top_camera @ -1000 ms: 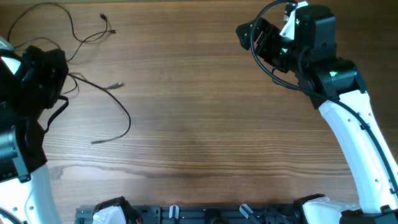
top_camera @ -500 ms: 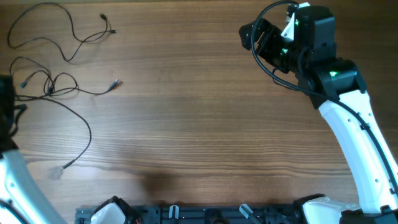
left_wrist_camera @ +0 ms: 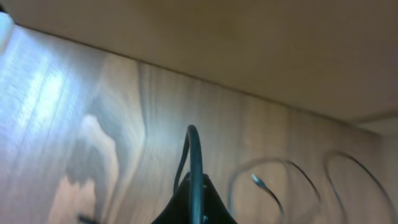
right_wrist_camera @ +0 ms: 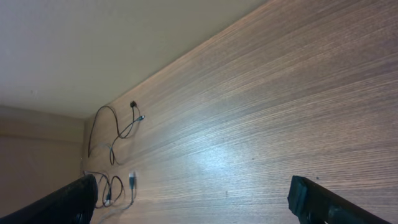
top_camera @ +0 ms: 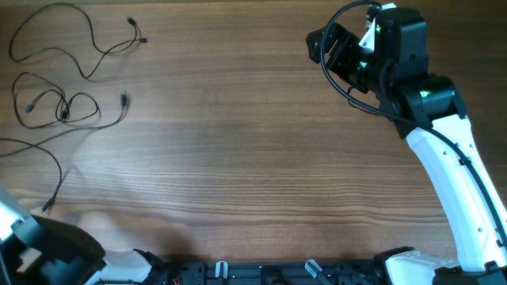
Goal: Untangle cables
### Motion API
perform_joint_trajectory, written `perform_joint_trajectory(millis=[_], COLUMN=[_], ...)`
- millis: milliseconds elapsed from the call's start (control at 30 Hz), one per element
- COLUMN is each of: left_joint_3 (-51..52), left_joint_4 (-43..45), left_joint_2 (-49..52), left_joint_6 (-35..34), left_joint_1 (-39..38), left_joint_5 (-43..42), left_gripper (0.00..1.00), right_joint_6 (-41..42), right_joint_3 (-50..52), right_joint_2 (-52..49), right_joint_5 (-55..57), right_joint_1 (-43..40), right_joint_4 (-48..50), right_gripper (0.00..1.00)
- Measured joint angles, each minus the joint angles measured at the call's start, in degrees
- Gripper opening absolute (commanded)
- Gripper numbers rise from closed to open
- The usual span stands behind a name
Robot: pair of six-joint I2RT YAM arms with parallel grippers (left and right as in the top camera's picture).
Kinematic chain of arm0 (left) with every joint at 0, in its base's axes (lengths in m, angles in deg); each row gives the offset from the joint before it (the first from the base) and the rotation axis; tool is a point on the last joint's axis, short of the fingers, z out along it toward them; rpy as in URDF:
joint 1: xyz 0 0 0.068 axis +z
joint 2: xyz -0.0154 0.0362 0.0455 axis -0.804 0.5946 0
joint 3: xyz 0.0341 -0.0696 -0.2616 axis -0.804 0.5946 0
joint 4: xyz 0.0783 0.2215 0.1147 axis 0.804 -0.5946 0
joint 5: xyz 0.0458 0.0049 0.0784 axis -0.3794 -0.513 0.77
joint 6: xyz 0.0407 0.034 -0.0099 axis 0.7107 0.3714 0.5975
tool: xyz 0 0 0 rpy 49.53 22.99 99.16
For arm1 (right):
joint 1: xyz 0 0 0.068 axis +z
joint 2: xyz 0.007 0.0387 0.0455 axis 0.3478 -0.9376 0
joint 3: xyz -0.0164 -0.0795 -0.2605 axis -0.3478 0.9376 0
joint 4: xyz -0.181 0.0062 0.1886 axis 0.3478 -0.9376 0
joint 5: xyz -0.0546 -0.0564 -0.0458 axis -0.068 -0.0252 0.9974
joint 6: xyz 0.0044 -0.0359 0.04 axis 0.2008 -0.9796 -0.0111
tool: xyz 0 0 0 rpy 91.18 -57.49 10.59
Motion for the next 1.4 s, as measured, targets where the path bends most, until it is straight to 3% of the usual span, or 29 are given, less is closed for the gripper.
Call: perform_joint_trajectory(millis=[33, 67, 100, 167, 233, 367, 467, 567, 667, 767, 833, 933, 1033, 1167, 1367, 1400], left_joint_3=[0.0, 0.0, 0.0, 0.0, 0.0, 0.0, 0.0, 0.0, 0.0, 0.0, 0.1, 0.1, 0.3, 0.5, 0.8, 0.8], left_joint_4=[0.3, 0.9, 1.8, 2.4, 2.6, 2.6, 3.8, 4.3, 3.2, 3.5, 4.3, 4.5, 3.1, -1.9, -6.1, -6.6], left_joint_2=[1.0, 1.7, 3.1, 5.0, 6.9, 8.2, 8.2, 8.2, 8.2, 8.2, 8.8, 11.7, 15.3, 20.0, 22.5, 22.6], left_joint_6=[0.0, 0.2, 0.4, 0.5, 0.4, 0.5, 1.4, 5.6, 10.1, 16.0, 20.6, 29.0, 33.3, 37.9, 46.9, 47.9], left_joint_1=[0.4, 0.6, 1.0, 1.2, 1.2, 1.2, 1.2, 0.5, -2.7, -9.2, -13.5, -19.6, -23.3, -24.4, -24.4, -24.4], left_joint_5=[0.9, 1.4, 2.0, 2.4, 2.3, 0.4, -8.3, -21.3, -28.1, -31.6, -32.5, -31.7, -27.2, -19.2, -19.1, -19.3], left_gripper=[0.31, 0.66, 0.73, 0.74, 0.84, 0.73, 0.67, 0.68, 0.69, 0.82, 0.82, 0.72, 0.80, 0.80, 0.72, 0.66], right_joint_6=[0.0, 0.0, 0.0, 0.0, 0.0, 0.0, 0.0, 0.0, 0.0, 0.0, 0.0, 0.0, 0.0, 0.0, 0.0, 0.0], right_joint_3=[0.0, 0.0, 0.0, 0.0, 0.0, 0.0, 0.0, 0.0, 0.0, 0.0, 0.0, 0.0, 0.0, 0.0, 0.0, 0.0], right_joint_2=[0.0, 0.0, 0.0, 0.0, 0.0, 0.0, 0.0, 0.0, 0.0, 0.0, 0.0, 0.0, 0.0, 0.0, 0.0, 0.0], right_joint_5=[0.0, 0.0, 0.0, 0.0, 0.0, 0.0, 0.0, 0.1, 0.3, 0.5, 0.5, 0.4, 0.5, 0.5, 0.5, 0.5], right_joint_1=[0.0, 0.0, 0.0, 0.0, 0.0, 0.0, 0.0, 0.0, 0.0, 0.0, 0.0, 0.0, 0.0, 0.0, 0.0, 0.0], right_joint_4=[0.0, 0.0, 0.0, 0.0, 0.0, 0.0, 0.0, 0.0, 0.0, 0.0, -0.1, -0.5, -0.6, -0.7, -0.2, -0.2], right_gripper=[1.00, 1.00, 0.99, 1.00, 1.00, 1.00, 1.00, 1.00, 1.00, 1.00, 1.00, 1.00, 1.00, 1.00, 1.00, 1.00])
